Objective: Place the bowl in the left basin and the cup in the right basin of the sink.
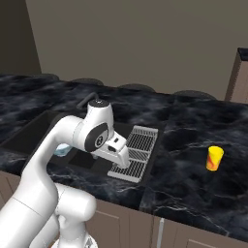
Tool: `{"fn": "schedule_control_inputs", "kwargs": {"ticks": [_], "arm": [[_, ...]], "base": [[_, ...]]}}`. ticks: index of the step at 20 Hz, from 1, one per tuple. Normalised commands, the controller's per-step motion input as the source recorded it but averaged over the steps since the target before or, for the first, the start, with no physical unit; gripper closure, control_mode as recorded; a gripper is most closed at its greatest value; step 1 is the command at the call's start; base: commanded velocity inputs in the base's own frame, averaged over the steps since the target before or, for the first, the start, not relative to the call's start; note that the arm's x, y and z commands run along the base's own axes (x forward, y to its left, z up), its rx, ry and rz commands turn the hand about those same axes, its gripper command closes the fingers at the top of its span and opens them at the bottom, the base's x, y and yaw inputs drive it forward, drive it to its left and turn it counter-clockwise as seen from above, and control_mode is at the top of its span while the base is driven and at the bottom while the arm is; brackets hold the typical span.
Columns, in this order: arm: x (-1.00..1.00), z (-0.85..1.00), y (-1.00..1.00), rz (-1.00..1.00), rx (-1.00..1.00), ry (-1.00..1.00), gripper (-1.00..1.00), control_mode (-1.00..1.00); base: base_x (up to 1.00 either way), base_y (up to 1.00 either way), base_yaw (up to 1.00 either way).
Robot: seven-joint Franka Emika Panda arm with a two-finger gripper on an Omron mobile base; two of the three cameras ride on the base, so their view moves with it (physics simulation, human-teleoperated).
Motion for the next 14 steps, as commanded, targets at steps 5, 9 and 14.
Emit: {"fn": "schedule_control_inputs", "kwargs": {"ticks": [5, 9, 14], "arm": [[0.00, 0.00, -0.03, -0.01, 0.00, 0.00, -1.00, -1.00], [0.03, 0.12, -0.17, -0.02, 0.02, 0.00, -1.00, -1.00], [0.02, 0.17, -0.32, 0.00, 0.00, 0.00, -1.00, -1.00]], "base": [[0.00, 0.00, 0.00], [0.00, 0.00, 0.00], [0.00, 0.00, 0.00]]}}
